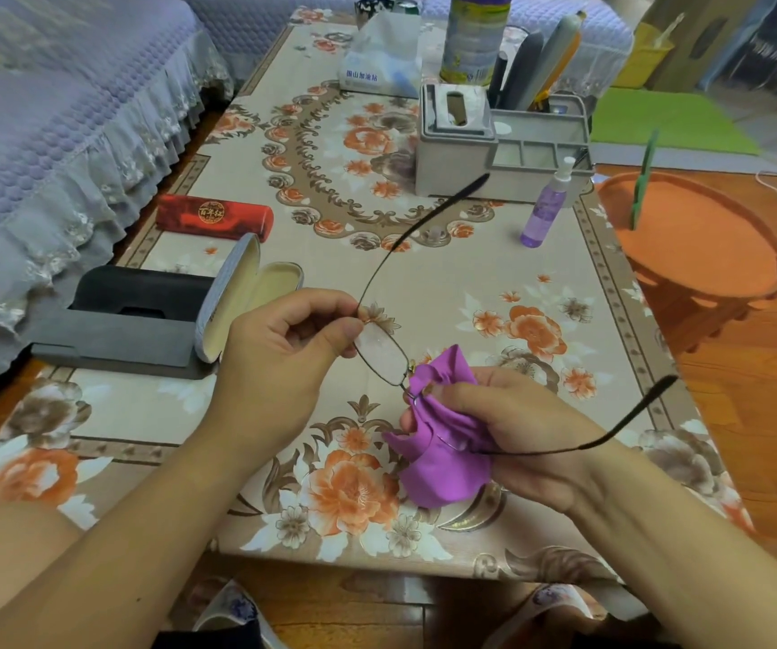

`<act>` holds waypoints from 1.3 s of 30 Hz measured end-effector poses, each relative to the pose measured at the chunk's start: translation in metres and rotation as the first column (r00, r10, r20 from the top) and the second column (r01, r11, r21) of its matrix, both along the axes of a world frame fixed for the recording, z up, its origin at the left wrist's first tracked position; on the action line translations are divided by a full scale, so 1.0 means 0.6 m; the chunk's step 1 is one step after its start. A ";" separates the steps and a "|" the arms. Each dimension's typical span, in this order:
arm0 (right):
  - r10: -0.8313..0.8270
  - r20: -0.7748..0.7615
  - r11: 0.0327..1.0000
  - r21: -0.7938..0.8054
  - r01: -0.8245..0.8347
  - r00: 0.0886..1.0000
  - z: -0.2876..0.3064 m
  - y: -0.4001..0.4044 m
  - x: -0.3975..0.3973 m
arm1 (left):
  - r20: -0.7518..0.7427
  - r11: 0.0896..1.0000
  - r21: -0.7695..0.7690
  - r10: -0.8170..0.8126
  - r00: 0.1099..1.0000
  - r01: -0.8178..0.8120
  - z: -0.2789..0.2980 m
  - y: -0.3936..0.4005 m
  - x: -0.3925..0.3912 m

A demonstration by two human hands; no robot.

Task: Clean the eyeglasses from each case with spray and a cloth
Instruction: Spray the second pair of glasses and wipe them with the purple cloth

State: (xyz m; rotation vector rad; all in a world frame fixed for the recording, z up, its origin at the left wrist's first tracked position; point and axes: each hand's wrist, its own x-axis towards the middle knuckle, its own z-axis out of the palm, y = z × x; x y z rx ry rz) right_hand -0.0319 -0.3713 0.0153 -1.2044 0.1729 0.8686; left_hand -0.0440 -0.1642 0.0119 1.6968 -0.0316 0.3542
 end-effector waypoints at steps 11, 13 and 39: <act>0.018 0.016 1.000 -0.016 -0.018 1.000 0.000 -0.010 0.007 | -0.007 1.000 0.011 -0.022 1.000 0.022 0.001 0.001 -0.002; 0.013 0.002 1.000 -0.019 -0.013 1.000 0.000 -0.016 0.013 | 0.008 1.000 0.013 -0.006 1.000 0.006 0.002 0.003 0.000; 0.047 0.077 0.987 -0.160 -0.034 0.996 -0.019 -0.004 0.003 | -0.021 0.999 0.051 -0.008 1.000 0.010 0.000 0.006 0.008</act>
